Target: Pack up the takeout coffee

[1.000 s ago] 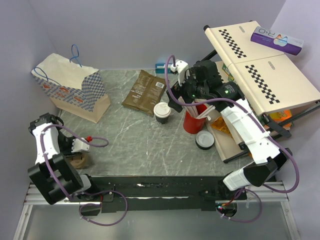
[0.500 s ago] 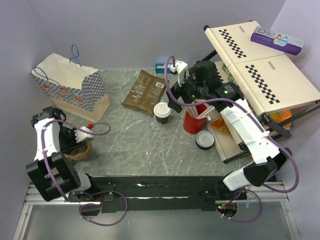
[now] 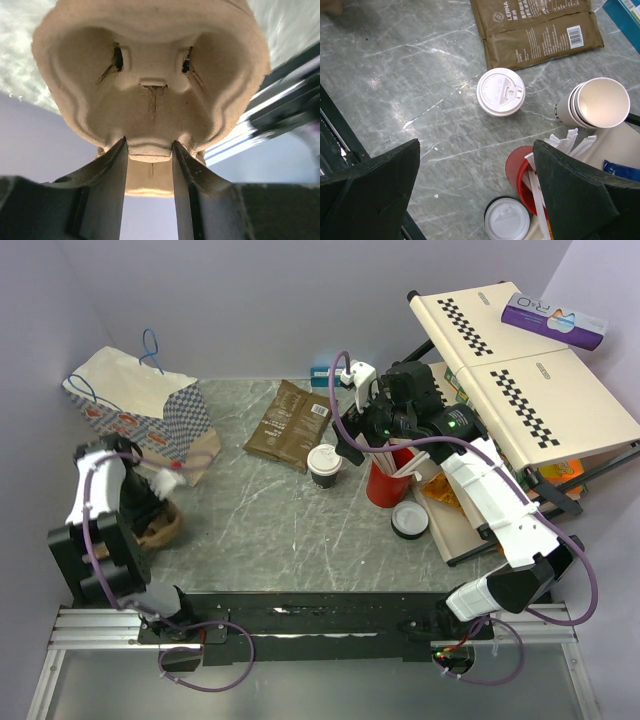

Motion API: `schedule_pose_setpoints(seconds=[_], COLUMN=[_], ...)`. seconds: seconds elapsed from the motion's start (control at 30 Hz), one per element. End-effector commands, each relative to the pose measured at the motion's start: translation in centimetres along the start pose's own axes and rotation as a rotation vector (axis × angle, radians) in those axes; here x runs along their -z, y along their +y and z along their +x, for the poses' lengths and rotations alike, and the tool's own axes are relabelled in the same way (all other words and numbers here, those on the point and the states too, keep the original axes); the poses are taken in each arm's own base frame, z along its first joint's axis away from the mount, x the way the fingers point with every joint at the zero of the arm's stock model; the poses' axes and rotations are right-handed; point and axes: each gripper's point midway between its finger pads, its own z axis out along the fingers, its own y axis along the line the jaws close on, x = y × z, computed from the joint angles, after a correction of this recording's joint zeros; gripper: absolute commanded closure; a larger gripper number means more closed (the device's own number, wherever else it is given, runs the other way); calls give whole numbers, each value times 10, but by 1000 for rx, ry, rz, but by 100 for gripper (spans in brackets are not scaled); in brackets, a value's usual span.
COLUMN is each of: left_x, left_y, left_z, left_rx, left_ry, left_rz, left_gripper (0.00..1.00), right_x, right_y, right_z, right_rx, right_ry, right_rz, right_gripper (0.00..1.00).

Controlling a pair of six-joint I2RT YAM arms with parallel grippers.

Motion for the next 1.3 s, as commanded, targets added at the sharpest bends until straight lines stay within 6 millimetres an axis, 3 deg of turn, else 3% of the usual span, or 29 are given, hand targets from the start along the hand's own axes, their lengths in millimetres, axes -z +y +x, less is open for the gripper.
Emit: schedule_pose_setpoints(seconds=[0.0,0.03,0.07,0.13,0.23,0.4,0.67,0.73,0.9,0.97,1.0,1.17,1.27], left_x=[34,34,27,29,19,9,23,22,6,4,0,3,-4], left_y=[19,23,31,38,27,2,25,30,24,31,30,44,41], left_z=[-30,-29,-29,-26,-15,1,4,3,-4,-7,-7,-6,-4], left_rx=[462,649,728,855,933,1004,1113,1128,1168,1185,1188,1196,1209], left_ry=[-98,-47,-13,-33,-12,58,9,-12,-34,-82,-88,-177,-159], left_rz=[73,60,71,57,53,22,-115,-128,-95,-130,-137,-260,-252], left_gripper=[99,99,99,99,99,99,85,66,59,57,50,46,45], right_x=[11,12,12,12,11,9,-5,-7,-7,-5,-5,-3,-3], right_y=[3,2,1,0,-1,-1,0,0,0,0,1,2,3], right_z=[-14,-15,-15,-14,-11,-9,-16,-16,-17,-16,-14,-10,-11], right_rx=[16,19,21,24,28,28,7,5,7,6,6,5,6], right_ry=[-57,-60,-61,-57,-52,-46,-43,-42,-42,-45,-41,-36,-41], right_rz=[12,19,21,24,33,31,-3,-8,-9,-4,-5,-4,-6], right_gripper=[0,0,0,0,0,0,1,0,1,0,0,0,0])
